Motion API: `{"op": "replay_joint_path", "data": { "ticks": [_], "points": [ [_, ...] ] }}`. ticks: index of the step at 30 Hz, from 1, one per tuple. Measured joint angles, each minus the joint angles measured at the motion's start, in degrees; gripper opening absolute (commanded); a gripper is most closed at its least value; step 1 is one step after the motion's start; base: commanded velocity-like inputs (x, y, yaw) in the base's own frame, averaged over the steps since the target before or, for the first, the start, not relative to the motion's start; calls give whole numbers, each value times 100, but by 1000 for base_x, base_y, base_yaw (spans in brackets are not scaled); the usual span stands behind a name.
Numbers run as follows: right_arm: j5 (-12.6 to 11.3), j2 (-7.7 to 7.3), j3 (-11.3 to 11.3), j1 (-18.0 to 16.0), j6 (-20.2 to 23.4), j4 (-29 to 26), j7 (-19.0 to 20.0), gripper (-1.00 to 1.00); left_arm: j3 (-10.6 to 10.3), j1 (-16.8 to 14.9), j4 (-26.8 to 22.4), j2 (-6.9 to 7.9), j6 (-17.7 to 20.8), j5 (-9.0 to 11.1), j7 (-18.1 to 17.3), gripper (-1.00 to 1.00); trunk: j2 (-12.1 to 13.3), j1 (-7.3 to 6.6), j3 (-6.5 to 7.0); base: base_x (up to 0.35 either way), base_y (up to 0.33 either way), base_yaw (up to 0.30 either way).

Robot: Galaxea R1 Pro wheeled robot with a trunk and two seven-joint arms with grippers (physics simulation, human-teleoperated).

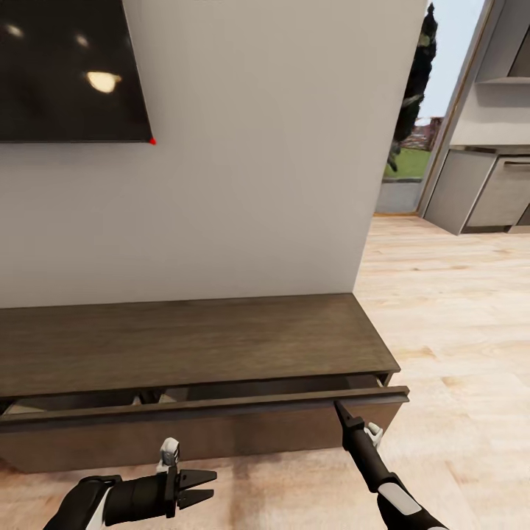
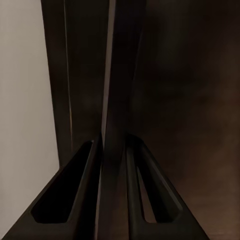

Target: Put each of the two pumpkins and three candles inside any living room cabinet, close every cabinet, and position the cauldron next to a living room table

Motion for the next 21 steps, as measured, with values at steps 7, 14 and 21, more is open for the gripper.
{"op": "replay_joint_path", "data": {
  "ticks": [7, 14, 21],
  "points": [
    [-7, -2, -5, 1, 2, 7, 10, -100, 3, 0, -1, 0, 0, 0, 0, 100, 0, -1, 0, -46, 0, 0],
    [-6, -1, -12, 1, -1, 8, 9, -100, 3, 0, -1, 0, 0, 0, 0, 100, 0, -1, 0, -40, 0, 0],
    [-7, -1, -10, 1, -3, 9, 12, -100, 1, 1, -1, 0, 0, 0, 0, 100, 0, -1, 0, -3, 0, 0]
  ]
}}
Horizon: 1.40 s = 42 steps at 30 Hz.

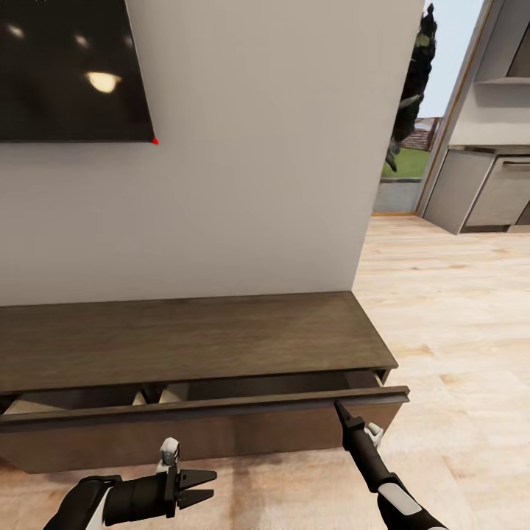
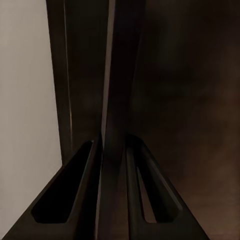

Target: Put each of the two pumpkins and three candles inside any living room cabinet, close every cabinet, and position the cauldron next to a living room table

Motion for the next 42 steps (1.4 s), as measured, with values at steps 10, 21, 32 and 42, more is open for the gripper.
{"op": "replay_joint_path", "data": {
  "ticks": [10, 21, 32, 42],
  "points": [
    [-5, 0, -7, 0, 6, 1, 0, -100, 0, 0, 3, 0, 0, 0, 0, 100, 0, 0, 0, -36, 0, 0],
    [-3, 0, -13, 0, 4, 1, 0, -100, -16, 0, 0, 0, 0, 0, 0, 100, 0, 0, 0, -22, 0, 0],
    [-11, -2, -21, 0, 4, 1, -2, -100, -27, 0, 0, 0, 0, 0, 0, 100, 0, 0, 0, -58, 0, 0],
    [-9, -6, -18, 0, 5, 1, -1, -100, -27, 0, -5, 0, 0, 0, 0, 100, 0, 0, 0, -29, 0, 0]
  ]
}}
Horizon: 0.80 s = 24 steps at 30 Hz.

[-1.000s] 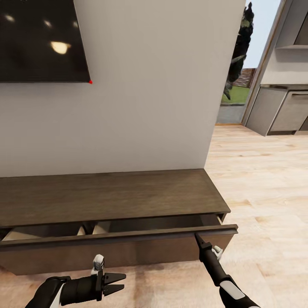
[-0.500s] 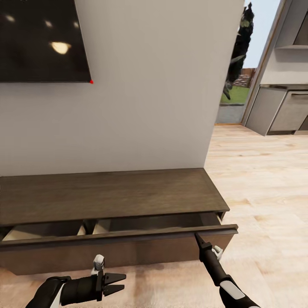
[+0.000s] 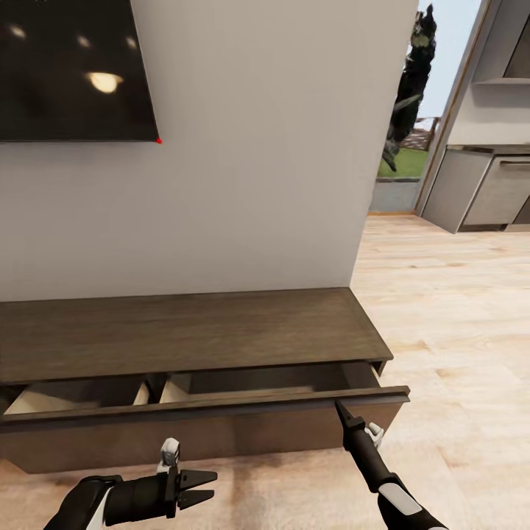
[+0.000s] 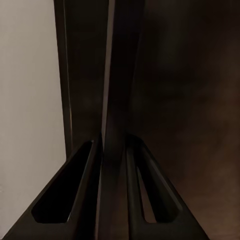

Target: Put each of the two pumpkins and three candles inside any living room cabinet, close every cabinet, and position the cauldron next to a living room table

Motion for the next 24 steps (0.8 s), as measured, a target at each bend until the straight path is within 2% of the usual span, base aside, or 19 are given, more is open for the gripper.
{"op": "replay_joint_path", "data": {
  "ticks": [24],
  "points": [
    [-14, 4, -38, -2, -11, 0, -7, -100, 0, 0, -4, 0, 0, 0, 0, 100, 0, 2, 0, -69, 0, 0]
  ]
}}
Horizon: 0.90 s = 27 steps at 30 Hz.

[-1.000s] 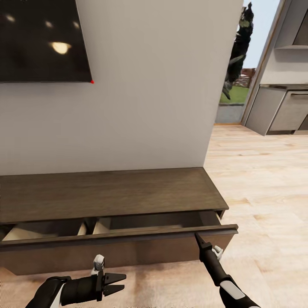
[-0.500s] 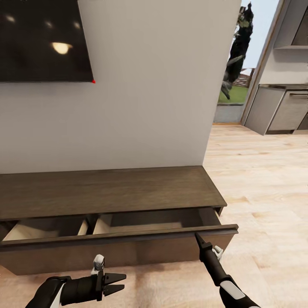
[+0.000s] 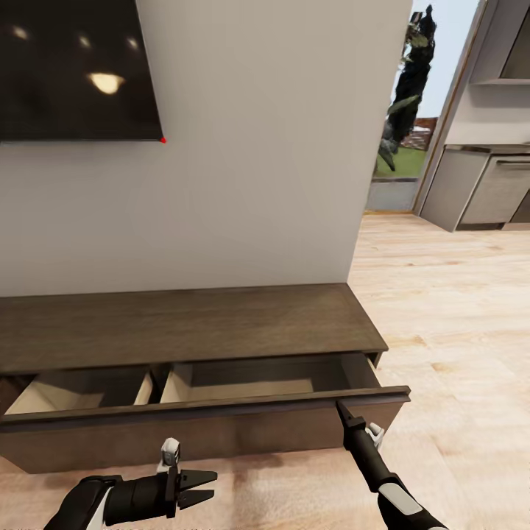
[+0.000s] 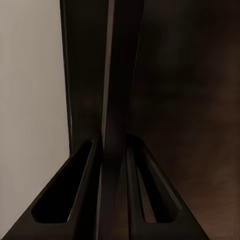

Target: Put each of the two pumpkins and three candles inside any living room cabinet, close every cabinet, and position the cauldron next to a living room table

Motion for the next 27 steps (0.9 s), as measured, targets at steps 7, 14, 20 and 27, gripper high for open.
{"op": "replay_joint_path", "data": {
  "ticks": [7, 14, 20, 27],
  "points": [
    [-3, 0, -3, 0, 0, 1, 0, -100, -1, 0, 0, 0, 0, 0, 0, 100, 0, 0, 0, -54, 0, 0],
    [-10, -1, -8, 1, 2, 5, 5, -100, 1, 1, -1, 0, 0, 0, 0, 100, 0, -2, 0, -43, 0, 0],
    [-13, -1, -22, 0, 0, 4, 3, -100, 0, 0, -8, 0, 0, 0, 0, 100, 0, -1, 0, -101, 0, 0],
    [-15, -1, -29, 0, 0, 8, 7, -100, -6, 0, -9, 0, 0, -1, 0, 100, 0, 0, 0, -69, 0, 0]
  ]
}}
